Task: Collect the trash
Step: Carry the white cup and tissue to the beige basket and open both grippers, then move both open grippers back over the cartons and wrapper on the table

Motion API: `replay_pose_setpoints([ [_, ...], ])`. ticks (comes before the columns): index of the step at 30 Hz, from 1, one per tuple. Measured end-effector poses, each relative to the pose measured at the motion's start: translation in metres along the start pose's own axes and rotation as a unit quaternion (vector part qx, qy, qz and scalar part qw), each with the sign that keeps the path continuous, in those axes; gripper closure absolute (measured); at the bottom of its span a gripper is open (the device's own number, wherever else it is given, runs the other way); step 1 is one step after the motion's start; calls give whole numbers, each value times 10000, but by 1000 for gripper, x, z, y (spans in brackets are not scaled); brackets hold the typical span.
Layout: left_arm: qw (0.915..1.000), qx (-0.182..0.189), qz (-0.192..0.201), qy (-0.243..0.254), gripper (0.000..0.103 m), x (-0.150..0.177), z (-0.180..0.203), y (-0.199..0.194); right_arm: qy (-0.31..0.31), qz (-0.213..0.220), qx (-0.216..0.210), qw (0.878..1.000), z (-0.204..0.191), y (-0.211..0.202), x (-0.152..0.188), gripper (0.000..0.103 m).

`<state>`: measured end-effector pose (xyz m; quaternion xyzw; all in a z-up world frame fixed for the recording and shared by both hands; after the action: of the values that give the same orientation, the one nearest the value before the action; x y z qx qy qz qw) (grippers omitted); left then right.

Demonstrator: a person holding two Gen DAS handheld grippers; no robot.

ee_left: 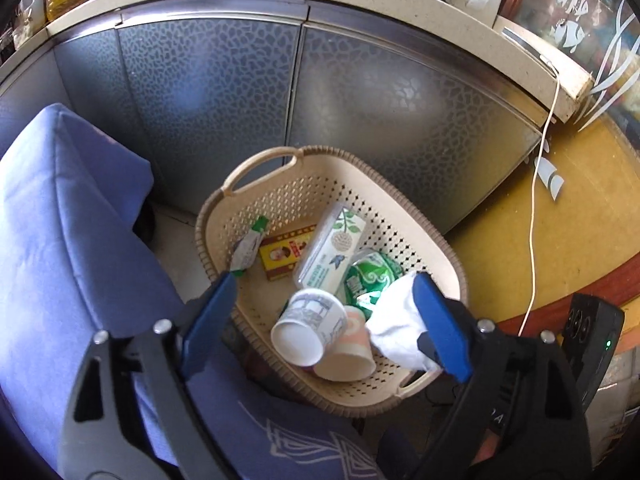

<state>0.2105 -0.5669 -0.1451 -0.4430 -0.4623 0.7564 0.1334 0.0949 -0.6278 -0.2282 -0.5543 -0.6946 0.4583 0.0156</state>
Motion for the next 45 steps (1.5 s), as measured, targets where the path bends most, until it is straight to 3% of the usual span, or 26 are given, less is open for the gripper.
replay_pose_setpoints([
  [8,9993,84,377,-5,17,17,-8,-49,1,283,-143,9995,-15,-19,-5,49],
  [13,9964,-147,815,161,17,41,-29,-98,-244,320,-340,9986,-49,-31,-4,49],
  [20,9895,-552,1335,-20,17,97,-93,-171,-835,161,-698,9939,-124,-35,18,49],
  [26,9806,-1018,1578,-560,17,161,-172,-230,-1524,-297,-1025,9825,-206,-19,61,49],
  [30,9695,-1566,1659,-896,17,201,-230,-268,-2032,-627,-1163,9702,-261,-2,100,49],
  [35,9416,-2498,1826,-1332,13,235,-315,-329,-2420,-1039,-1340,9553,-317,18,146,49],
  [38,9292,-2701,2050,-1467,7,241,-357,-363,-2547,-1186,-1396,9495,-337,26,164,49],
  [45,9407,-2754,1836,-747,6,222,-400,-357,-2644,-1346,-1280,9464,-354,39,172,49],
])
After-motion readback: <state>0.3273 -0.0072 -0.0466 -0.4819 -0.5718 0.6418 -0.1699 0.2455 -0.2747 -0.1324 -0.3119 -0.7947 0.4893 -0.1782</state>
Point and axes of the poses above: each gripper's, at about its wrist camera, not at the fingertips, and y roughly the way its jaws point, z to its right, x to its underside, the point moved 8 cm from there along y, roughly the way its jaws point, and after that the axes turned 3 degrees about y, right-handed, at the moved point
